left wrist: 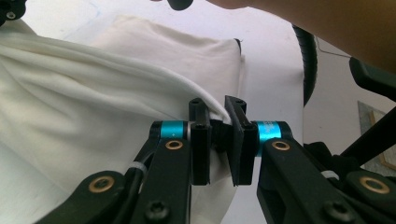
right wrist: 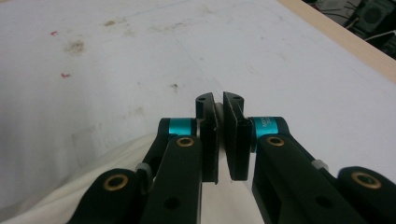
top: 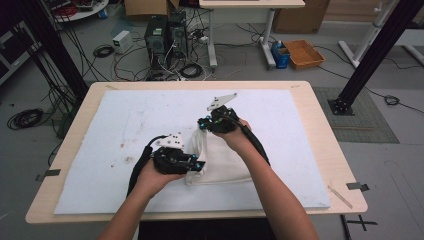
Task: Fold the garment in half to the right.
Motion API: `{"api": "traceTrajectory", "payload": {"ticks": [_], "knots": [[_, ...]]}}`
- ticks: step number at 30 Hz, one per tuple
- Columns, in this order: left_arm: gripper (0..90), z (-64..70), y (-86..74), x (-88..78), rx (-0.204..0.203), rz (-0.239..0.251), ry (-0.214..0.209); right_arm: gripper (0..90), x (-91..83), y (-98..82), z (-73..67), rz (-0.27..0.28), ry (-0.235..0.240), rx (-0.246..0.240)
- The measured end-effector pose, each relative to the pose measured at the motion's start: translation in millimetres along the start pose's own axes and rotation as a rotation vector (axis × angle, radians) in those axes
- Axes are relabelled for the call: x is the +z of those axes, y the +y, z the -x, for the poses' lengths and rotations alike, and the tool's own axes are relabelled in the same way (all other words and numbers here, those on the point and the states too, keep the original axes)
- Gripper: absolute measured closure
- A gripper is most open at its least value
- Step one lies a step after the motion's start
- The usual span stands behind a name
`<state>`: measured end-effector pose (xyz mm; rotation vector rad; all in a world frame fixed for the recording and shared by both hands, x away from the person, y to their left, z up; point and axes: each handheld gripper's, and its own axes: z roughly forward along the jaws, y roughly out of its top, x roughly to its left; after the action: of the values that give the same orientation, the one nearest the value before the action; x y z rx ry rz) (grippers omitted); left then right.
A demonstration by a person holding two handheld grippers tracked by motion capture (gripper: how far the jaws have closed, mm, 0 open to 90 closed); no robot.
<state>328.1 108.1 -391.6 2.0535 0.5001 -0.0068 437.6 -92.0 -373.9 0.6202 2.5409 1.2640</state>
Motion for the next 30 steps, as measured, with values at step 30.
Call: {"api": "traceTrajectory", "payload": {"ticks": [30], "knots": [[80.7, 4.7, 37.7, 106.2, 0.01, -0.065, -0.122, 86.3, -59.4, -79.1, 38.4, -0.063, -0.152, 0.104]]}}
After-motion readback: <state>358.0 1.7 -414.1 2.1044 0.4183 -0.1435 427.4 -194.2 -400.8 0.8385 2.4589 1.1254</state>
